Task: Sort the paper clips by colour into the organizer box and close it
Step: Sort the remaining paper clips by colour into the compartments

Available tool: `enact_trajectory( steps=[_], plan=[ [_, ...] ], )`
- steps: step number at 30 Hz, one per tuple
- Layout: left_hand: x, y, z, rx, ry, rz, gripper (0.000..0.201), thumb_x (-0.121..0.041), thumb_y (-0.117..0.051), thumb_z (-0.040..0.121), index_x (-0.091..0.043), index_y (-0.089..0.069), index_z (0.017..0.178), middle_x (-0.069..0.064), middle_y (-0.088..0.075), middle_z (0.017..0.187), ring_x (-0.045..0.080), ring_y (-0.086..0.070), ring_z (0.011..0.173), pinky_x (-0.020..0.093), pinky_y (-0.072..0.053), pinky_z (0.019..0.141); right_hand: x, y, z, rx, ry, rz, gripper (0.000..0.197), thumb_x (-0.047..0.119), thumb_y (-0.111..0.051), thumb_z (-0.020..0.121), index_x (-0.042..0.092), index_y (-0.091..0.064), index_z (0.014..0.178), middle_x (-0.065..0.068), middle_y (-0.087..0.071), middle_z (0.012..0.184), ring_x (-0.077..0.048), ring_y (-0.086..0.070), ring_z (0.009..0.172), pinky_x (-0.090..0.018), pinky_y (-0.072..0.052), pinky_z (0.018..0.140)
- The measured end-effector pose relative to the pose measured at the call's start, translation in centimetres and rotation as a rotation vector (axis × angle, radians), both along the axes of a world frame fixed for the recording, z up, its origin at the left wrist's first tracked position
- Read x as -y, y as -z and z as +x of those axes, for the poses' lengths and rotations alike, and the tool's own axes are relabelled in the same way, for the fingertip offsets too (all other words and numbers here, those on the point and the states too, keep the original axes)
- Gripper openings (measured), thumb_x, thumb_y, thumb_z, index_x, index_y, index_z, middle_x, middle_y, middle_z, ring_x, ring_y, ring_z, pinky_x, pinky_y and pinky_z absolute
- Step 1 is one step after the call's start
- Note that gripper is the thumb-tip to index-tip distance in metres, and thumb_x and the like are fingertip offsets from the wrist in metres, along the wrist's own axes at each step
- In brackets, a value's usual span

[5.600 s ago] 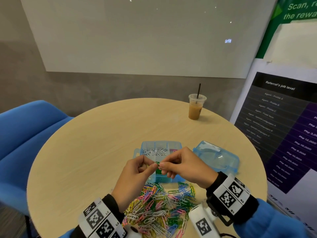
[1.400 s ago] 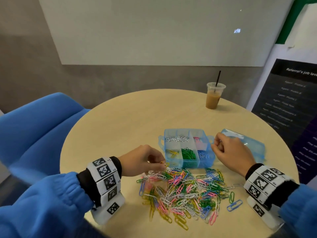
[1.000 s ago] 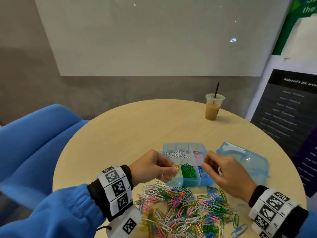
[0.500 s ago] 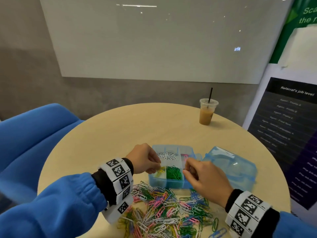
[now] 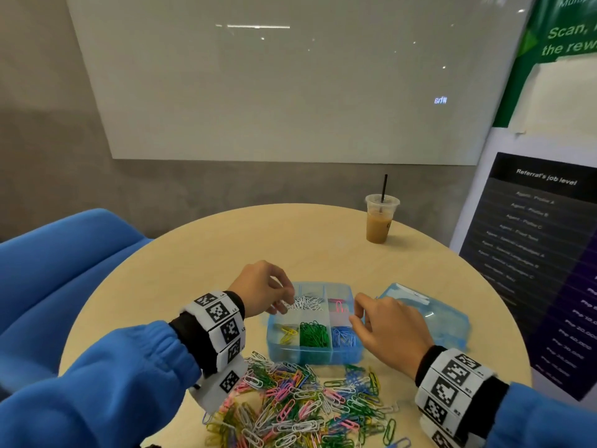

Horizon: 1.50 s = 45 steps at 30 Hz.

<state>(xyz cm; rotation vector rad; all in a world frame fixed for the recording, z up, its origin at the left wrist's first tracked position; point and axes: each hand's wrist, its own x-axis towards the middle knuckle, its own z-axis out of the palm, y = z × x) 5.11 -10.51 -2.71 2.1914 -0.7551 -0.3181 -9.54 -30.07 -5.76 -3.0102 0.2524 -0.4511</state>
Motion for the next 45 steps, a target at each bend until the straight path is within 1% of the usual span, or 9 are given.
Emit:
enact_trajectory(
  steps=[6,13,18,22,25,27,30,37,45],
  plan=[
    [0.9,-0.9,1.0,0.147,0.100,0.257,0.048,-0.044,-0.054,0.095,-0.018,-0.055,0.135,0.006,-0.062,0.131,0.021,-0.058,0.118,0.035,-0.045,0.101,-0.3,0.3,0.2,0.008,0.025,-0.074,0.023,0.044,-0.037,0.099,0.027,-0.052,0.094,0.005,-0.060,0.071,-0.015,-0.059,0.067,-0.021,-0.029,0.047],
    [-4.4,-0.4,-1.9,0.216,0.286,0.296,0.019,-0.029,-0.067,0.091,-0.025,-0.068,0.109,-0.011,-0.069,0.105,0.006,-0.065,0.088,0.010,-0.045,0.071,-0.4,1.0,0.6,0.011,0.003,0.010,0.017,0.040,-0.045,0.097,0.027,-0.052,0.090,0.006,-0.058,0.066,-0.015,-0.058,0.064,-0.026,-0.035,0.049],
    [-7.7,1.2,-2.1,0.181,0.224,0.615,0.033,-0.037,-0.069,0.088,-0.025,-0.061,0.117,-0.011,-0.061,0.112,0.009,-0.059,0.093,0.023,-0.045,0.078,-0.3,1.2,0.8,0.045,-0.024,0.053,0.014,0.037,-0.048,0.096,0.027,-0.051,0.086,0.006,-0.057,0.064,-0.016,-0.057,0.063,-0.024,-0.030,0.047],
    [-9.3,1.4,-3.4,0.159,0.341,0.528,0.031,-0.038,-0.073,0.084,-0.032,-0.057,0.110,-0.010,-0.057,0.109,0.007,-0.059,0.089,0.012,-0.044,0.070,-0.2,1.4,0.7,0.053,-0.027,0.087,0.014,0.036,-0.050,0.095,0.026,-0.053,0.085,0.006,-0.057,0.062,-0.017,-0.057,0.063,-0.027,-0.037,0.052],
    [-10.3,1.6,-5.2,0.106,0.552,0.513,0.048,-0.040,-0.079,0.077,-0.031,-0.056,0.118,-0.010,-0.053,0.113,0.007,-0.056,0.091,0.002,-0.036,0.064,-0.2,1.6,0.8,0.058,-0.026,0.094,0.014,0.035,-0.052,0.093,0.026,-0.054,0.083,0.006,-0.057,0.062,-0.018,-0.057,0.063,-0.027,-0.036,0.052],
    [-10.7,2.2,-6.0,0.132,0.636,0.559,0.060,-0.043,-0.082,0.072,-0.034,-0.052,0.123,-0.013,-0.049,0.115,0.005,-0.053,0.090,0.004,-0.034,0.065,-0.1,1.6,0.9,0.068,-0.034,0.107,0.014,0.034,-0.053,0.093,0.026,-0.054,0.081,0.005,-0.057,0.061,-0.019,-0.057,0.062,-0.027,-0.036,0.052],
    [-10.7,3.4,-6.7,0.220,0.659,0.695,0.069,-0.049,-0.081,0.069,-0.041,-0.043,0.126,-0.018,-0.040,0.115,0.001,-0.045,0.085,0.020,-0.035,0.067,-0.1,1.8,0.9,0.061,-0.054,0.121,0.015,0.033,-0.055,0.092,0.026,-0.053,0.079,0.006,-0.056,0.058,-0.019,-0.057,0.060,-0.026,-0.034,0.050],
    [-8.6,4.0,-6.6,0.229,0.564,0.550,0.041,-0.036,-0.079,0.078,-0.032,-0.059,0.114,-0.014,-0.048,0.108,-0.003,-0.048,0.073,0.027,-0.046,0.070,-0.1,2.0,0.9,0.055,-0.107,0.121,0.017,0.030,-0.057,0.092,0.026,-0.052,0.076,0.005,-0.053,0.054,-0.018,-0.054,0.052,-0.026,-0.036,0.048],
    [-9.4,2.7,-6.0,0.327,0.518,0.629,0.051,-0.060,-0.070,0.075,-0.045,-0.052,0.121,-0.025,-0.044,0.120,-0.001,-0.050,0.097,0.024,-0.042,0.074,-0.1,2.0,0.9,0.045,-0.126,0.119,0.020,0.029,-0.055,0.092,0.025,-0.051,0.073,0.005,-0.049,0.052,-0.016,-0.051,0.050,-0.027,-0.035,0.046]
  ],
)
